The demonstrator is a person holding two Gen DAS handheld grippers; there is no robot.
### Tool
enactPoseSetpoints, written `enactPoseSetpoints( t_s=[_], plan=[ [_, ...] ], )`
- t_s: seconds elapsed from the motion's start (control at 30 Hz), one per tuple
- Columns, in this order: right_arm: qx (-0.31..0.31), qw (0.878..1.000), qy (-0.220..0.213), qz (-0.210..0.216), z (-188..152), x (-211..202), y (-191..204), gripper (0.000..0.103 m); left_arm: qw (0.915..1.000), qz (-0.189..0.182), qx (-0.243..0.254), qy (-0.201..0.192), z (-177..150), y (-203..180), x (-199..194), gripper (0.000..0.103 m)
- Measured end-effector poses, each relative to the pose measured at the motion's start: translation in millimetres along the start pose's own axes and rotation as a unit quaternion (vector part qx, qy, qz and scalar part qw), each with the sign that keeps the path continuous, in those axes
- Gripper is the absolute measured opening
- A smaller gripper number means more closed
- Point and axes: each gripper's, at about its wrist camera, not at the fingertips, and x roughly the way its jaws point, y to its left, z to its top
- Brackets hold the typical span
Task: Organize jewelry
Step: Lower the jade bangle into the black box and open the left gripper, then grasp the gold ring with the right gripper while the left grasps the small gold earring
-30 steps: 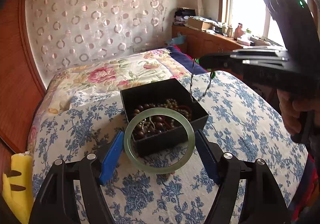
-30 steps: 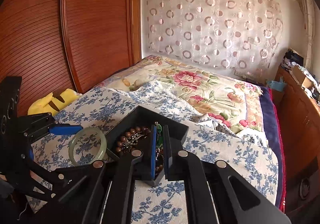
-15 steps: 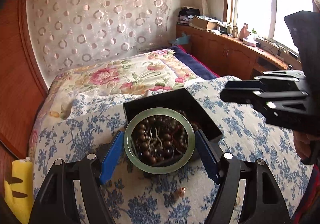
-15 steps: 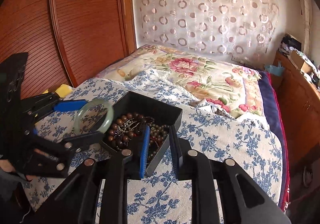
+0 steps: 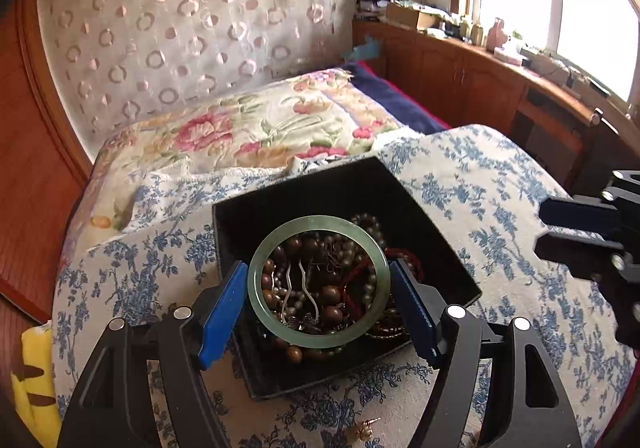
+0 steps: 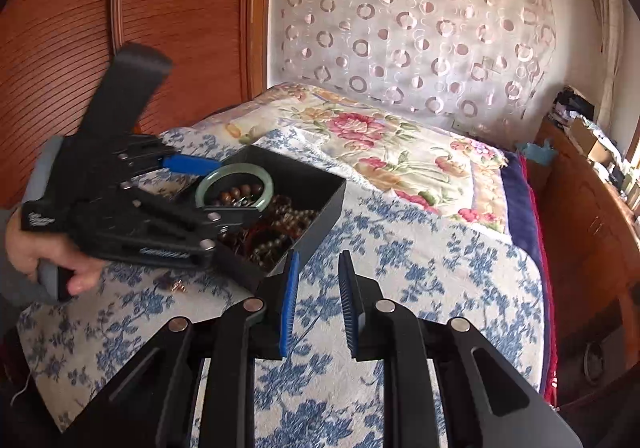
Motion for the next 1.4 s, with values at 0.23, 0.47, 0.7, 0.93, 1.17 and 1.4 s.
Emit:
enactPoseSetpoints(
  t_s=[0.23, 0.47, 0.7, 0.93, 1.17, 1.4],
  plan=[
    [0.006, 1.000, -0.005, 0.021, -11, -8, -1, 0.022, 1.0000, 0.002, 0.004, -0.001, -1, -5, -1, 0.077],
    [0.008, 0.999, -0.018, 0.031, -22, -21, 9, 0.022, 0.9997, -0.002, -0.007, -0.023, -8, 2, -29, 0.078],
    [0.007, 0.999, -0.006, 0.051, -44, -20, 32, 0.025, 0.9991, 0.004, 0.001, -0.042, -35, 3, -68, 0.078],
    [0.010, 0.997, 0.031, 0.073, -69, -3, 55, 0.026, 0.9987, -0.005, -0.003, -0.050, -57, 5, -90, 0.078],
    [-0.003, 0.995, 0.056, 0.085, -85, 8, 74, 0.044, 0.9992, -0.013, -0.014, -0.036, -83, 10, -92, 0.078],
    [-0.039, 0.994, 0.078, 0.072, -86, 15, 90, 0.044, 0.9999, -0.012, -0.012, -0.001, -103, 9, -72, 0.078]
  ],
)
